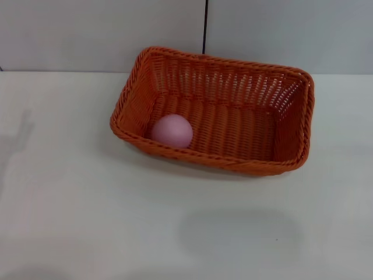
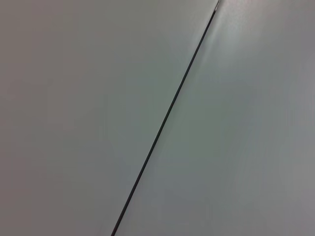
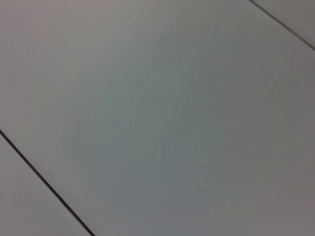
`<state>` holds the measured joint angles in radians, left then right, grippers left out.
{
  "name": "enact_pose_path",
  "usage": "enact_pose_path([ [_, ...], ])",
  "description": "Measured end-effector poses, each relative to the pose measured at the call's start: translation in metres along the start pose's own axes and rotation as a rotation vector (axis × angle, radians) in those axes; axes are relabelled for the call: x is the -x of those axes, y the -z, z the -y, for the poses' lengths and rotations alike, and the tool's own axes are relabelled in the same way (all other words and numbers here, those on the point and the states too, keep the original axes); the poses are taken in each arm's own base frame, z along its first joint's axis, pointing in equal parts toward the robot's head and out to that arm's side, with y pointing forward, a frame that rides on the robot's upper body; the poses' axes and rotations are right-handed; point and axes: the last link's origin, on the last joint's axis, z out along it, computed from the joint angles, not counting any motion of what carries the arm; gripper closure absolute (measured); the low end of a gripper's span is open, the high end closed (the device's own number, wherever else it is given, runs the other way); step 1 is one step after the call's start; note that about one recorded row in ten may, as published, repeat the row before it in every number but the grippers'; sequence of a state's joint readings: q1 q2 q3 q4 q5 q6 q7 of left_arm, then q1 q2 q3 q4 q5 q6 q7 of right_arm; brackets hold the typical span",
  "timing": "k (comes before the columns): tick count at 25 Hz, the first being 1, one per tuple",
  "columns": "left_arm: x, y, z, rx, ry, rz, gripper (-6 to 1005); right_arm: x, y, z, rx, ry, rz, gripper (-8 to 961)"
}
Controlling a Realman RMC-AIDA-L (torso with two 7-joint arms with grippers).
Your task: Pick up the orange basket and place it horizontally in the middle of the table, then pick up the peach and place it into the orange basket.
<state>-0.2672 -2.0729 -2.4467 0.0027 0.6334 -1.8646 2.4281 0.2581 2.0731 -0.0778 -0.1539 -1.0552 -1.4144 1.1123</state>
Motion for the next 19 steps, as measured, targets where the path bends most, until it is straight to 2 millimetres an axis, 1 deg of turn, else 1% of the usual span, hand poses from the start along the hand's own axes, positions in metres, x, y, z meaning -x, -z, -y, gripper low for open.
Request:
enact_pose_path([
  [19, 0.0019, -0.0075, -0.0029, 0.017, 0.018, -0.01, 140, 0.0015, -0.0009, 0.0002, -0.004, -0.015, 0.013, 405],
])
